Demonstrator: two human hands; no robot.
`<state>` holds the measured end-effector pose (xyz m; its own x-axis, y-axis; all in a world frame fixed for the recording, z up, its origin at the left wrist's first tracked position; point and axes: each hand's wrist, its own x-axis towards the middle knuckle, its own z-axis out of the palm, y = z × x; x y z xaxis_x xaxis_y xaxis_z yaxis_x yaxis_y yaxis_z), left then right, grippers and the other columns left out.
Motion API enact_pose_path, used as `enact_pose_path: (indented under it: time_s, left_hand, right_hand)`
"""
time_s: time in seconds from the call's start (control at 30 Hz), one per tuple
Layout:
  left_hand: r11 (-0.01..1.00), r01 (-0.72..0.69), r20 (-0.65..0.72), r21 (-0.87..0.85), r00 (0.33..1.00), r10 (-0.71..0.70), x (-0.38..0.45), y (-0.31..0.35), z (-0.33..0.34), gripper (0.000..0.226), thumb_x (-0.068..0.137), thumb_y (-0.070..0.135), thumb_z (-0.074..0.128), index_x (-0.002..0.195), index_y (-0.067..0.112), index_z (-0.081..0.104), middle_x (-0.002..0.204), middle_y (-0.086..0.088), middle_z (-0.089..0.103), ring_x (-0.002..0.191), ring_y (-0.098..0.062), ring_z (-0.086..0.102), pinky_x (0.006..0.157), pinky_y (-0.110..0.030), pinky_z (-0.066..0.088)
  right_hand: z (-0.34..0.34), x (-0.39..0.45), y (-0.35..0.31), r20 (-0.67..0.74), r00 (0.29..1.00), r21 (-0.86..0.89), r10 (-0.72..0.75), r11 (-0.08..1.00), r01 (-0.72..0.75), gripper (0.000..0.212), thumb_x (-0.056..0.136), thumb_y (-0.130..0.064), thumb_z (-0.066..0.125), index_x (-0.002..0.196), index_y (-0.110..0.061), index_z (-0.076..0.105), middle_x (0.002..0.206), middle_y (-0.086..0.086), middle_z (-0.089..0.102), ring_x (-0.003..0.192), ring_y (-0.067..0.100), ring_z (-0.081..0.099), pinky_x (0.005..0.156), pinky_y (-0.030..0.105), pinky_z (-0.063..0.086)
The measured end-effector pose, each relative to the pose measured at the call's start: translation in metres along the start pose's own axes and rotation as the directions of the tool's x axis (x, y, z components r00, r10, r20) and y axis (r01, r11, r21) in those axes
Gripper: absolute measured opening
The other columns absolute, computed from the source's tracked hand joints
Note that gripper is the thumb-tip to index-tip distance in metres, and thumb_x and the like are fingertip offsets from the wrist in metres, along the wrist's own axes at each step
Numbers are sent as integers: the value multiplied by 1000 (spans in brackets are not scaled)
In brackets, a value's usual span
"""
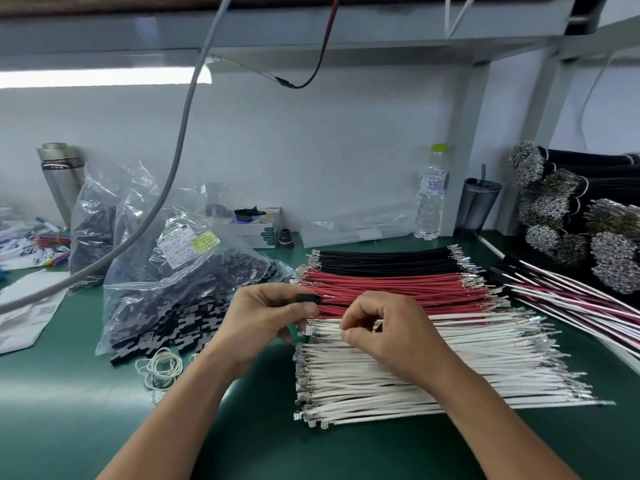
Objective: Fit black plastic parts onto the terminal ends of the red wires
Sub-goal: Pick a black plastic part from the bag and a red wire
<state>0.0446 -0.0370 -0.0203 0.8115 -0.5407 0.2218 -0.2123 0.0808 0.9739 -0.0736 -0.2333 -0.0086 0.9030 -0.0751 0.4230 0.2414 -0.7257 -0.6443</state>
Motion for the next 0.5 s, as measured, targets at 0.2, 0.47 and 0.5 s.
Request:
enact_pose_path:
  time_s: [0.2,0.47,0.5]
  left_hand:
    - [999,28,15,-39,999,-28,1,1,0,35,65,27,90,96,12,83,86,-17,78,68,-18,73,52,-26,56]
    - [995,50,27,-81,998,-48,0,2,-1,33,66,21,89,96,9,82,86,-19,77,68,-21,74,53,-27,57]
    - [995,50,31,-85,998,-48,0,2,-1,33,66,21,89,96,9,82,86,-19,77,68,-21,74,53,-27,57]
  right_hand:
    - [0,-1,1,10,999,-34,-40,999,41,15,81,-23,77,73,-34,72,79,-21,69,78,3,65,69,28,54]
    - [-2,1,-1,-233,968,-49,-98,995,88,16,84,-13,78,86,-30,78,83,-16,64,78,8,65,66,28,54]
    - [-1,1,-1,-250,963,-74,-104,993,88,16,84,-14,78,85,-30,78,83,-17,64,78,7,64,65,29,55]
